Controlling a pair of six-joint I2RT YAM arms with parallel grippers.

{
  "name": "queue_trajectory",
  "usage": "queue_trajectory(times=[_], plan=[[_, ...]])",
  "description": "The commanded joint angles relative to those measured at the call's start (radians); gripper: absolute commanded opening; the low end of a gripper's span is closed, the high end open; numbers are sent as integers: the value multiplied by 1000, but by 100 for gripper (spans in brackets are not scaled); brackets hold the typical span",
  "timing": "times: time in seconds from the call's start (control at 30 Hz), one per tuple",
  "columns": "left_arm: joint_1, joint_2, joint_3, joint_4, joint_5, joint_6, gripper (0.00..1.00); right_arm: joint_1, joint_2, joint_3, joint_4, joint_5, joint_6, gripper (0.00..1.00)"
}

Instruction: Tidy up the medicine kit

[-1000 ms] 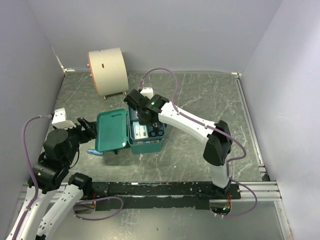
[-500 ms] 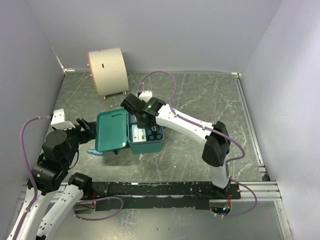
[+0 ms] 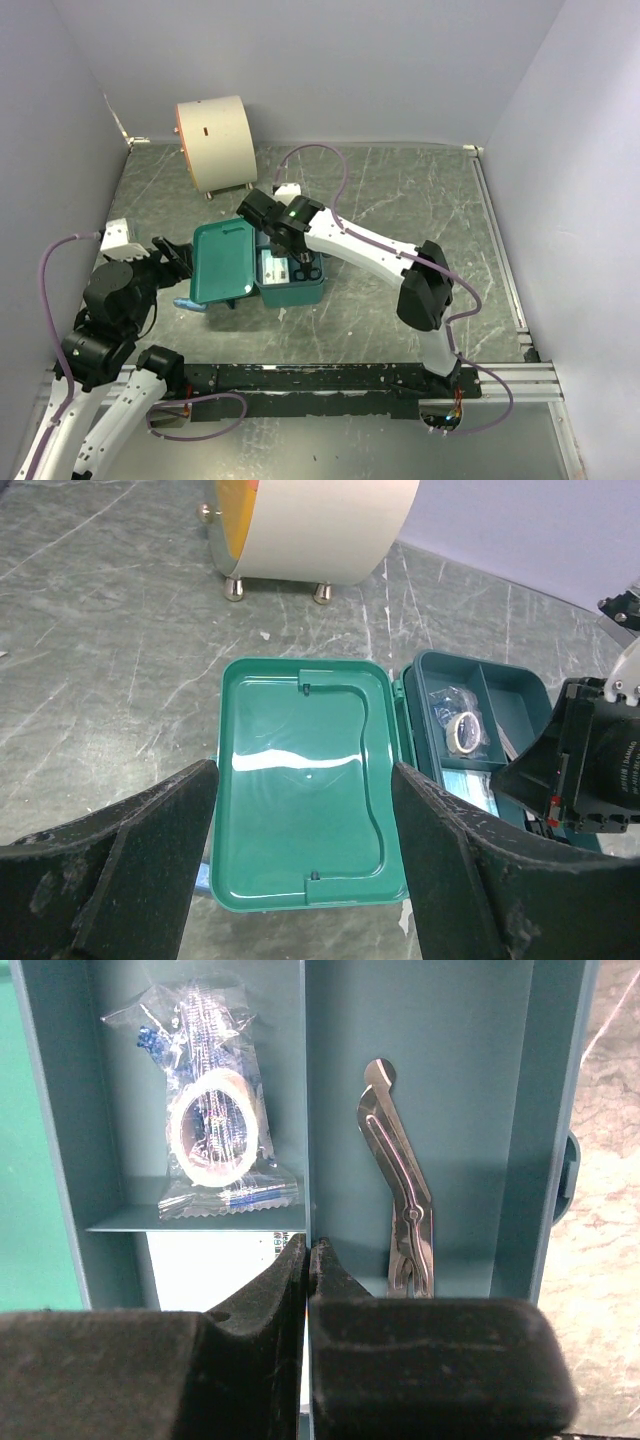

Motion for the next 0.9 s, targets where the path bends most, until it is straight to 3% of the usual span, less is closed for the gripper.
queue_trajectory(times=[0.0, 0.87], plan=[[-4, -25, -6, 8, -20, 2, 81, 5, 31, 52, 3, 55, 2, 0], [-4, -16, -7, 12, -18, 4, 82, -4, 61, 49, -27, 68, -2, 0]])
